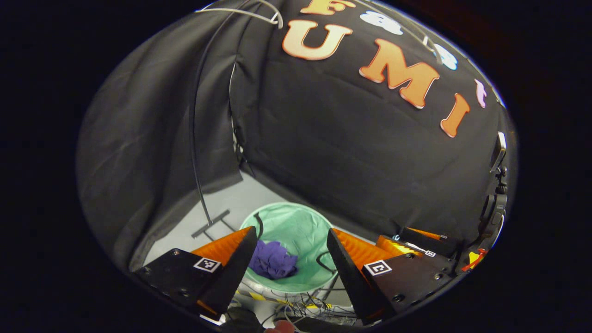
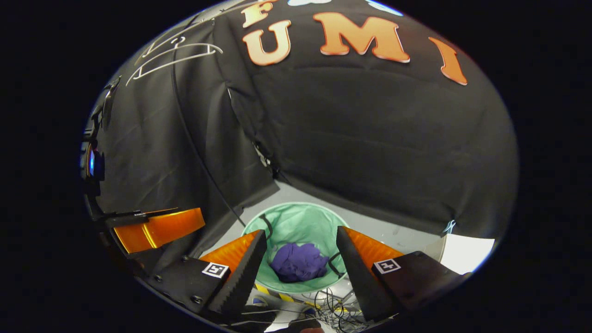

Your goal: Grasp the clothes on the hanger with both hands and then place them into the laundry hamper below.

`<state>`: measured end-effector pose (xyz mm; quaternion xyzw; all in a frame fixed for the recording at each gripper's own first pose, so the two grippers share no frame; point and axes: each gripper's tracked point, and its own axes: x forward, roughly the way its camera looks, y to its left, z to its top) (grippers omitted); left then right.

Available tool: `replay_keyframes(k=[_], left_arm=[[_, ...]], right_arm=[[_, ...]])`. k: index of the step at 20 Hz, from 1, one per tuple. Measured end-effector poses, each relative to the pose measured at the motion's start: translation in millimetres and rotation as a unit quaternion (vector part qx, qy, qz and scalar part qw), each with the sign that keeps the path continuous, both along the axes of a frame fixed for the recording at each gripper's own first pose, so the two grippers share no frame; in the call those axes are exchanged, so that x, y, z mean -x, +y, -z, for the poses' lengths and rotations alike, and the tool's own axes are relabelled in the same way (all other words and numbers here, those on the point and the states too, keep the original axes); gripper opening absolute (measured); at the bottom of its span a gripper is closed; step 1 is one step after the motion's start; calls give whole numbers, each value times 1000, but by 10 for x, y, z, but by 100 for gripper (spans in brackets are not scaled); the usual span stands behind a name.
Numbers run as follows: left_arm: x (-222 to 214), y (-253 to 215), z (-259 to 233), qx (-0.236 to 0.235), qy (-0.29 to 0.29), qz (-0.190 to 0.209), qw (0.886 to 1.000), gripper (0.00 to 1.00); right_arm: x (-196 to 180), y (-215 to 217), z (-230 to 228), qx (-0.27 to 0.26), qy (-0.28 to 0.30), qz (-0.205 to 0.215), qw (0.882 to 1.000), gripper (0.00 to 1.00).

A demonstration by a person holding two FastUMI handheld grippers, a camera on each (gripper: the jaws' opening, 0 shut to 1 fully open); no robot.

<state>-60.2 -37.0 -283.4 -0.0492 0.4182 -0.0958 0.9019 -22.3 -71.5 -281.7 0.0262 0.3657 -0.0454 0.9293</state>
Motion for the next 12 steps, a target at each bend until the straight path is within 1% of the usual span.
replay_keyframes(k=[3, 4, 6, 8, 10, 11, 12], left_arm=[[-198, 66, -510, 6, -65, 24, 998, 97], [-245, 78, -711, 10, -85, 26, 996, 97], [-259, 96, -1133, 18, -125, 15, 992, 97], [-266, 195, -1582, 18, -186, 2, 982, 97], [-56, 249, -1989, 6, -231, -9, 973, 91], [61, 270, -2145, 0, -248, -16, 969, 92], [191, 281, -2341, -7, -268, -26, 963, 100]], right_arm=[[35, 88, -759, 28, -77, 37, 996, 98], [60, 84, -1055, 37, -106, 47, 993, 98], [169, 59, -1649, 62, -163, 59, 983, 98], [330, 129, -2090, 81, -207, 50, 974, 97], [540, 183, -2348, 87, -238, 39, 967, 97], [662, 205, -2468, 85, -251, 33, 964, 97], [818, 214, -2573, 77, -262, 22, 962, 100]])
